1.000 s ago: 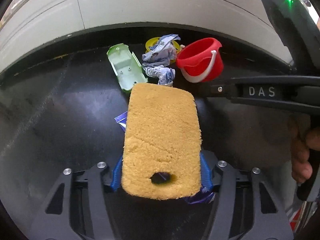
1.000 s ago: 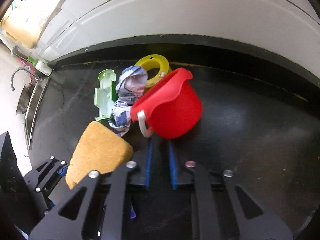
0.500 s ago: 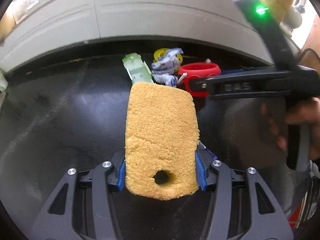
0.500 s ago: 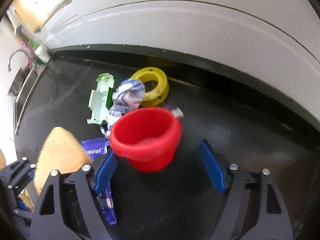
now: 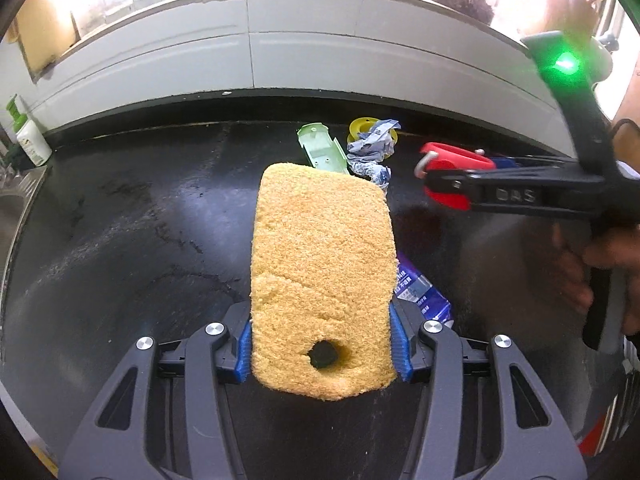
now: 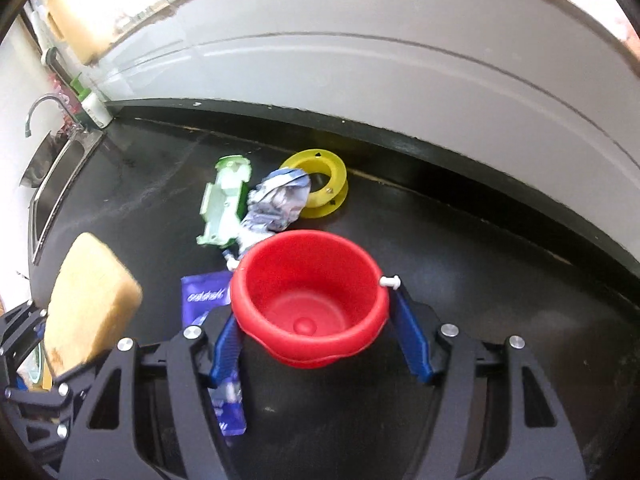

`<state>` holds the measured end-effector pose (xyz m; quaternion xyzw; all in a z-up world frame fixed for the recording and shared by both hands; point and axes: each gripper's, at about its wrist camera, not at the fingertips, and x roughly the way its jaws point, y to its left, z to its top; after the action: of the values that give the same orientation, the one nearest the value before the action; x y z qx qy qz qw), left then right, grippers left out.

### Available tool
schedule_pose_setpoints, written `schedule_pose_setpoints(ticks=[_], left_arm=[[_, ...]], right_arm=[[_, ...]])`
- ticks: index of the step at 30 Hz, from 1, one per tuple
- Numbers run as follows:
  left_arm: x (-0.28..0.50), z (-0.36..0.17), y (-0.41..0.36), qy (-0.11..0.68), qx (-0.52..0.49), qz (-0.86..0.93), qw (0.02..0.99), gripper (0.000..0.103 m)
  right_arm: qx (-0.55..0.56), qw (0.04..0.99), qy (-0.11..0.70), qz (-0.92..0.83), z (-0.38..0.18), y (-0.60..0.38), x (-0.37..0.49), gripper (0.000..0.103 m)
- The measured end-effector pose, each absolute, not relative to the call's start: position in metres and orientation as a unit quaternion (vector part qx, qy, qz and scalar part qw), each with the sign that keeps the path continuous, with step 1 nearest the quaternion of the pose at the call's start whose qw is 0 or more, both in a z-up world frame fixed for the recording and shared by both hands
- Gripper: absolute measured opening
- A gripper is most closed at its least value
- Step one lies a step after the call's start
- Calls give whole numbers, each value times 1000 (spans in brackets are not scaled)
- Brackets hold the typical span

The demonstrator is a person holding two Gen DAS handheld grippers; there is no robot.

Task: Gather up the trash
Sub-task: 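Grasp the yellow sponge with the left tool while the right tool grasps the red cup, then carry the sponge and red cup to the bin and open both tools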

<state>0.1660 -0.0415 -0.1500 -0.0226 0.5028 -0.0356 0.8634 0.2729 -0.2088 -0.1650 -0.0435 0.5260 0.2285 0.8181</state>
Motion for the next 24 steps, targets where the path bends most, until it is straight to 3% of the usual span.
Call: schedule_pose_setpoints(ticks=[15, 24], left_arm=[[90, -131, -42, 484, -13, -48, 874, 51], [49, -118, -21, 472, -22, -43, 880, 51]], right_arm=[[-58, 830, 503, 234, -115, -205, 135, 65], [-59, 838, 492, 227, -99, -194, 105, 65]])
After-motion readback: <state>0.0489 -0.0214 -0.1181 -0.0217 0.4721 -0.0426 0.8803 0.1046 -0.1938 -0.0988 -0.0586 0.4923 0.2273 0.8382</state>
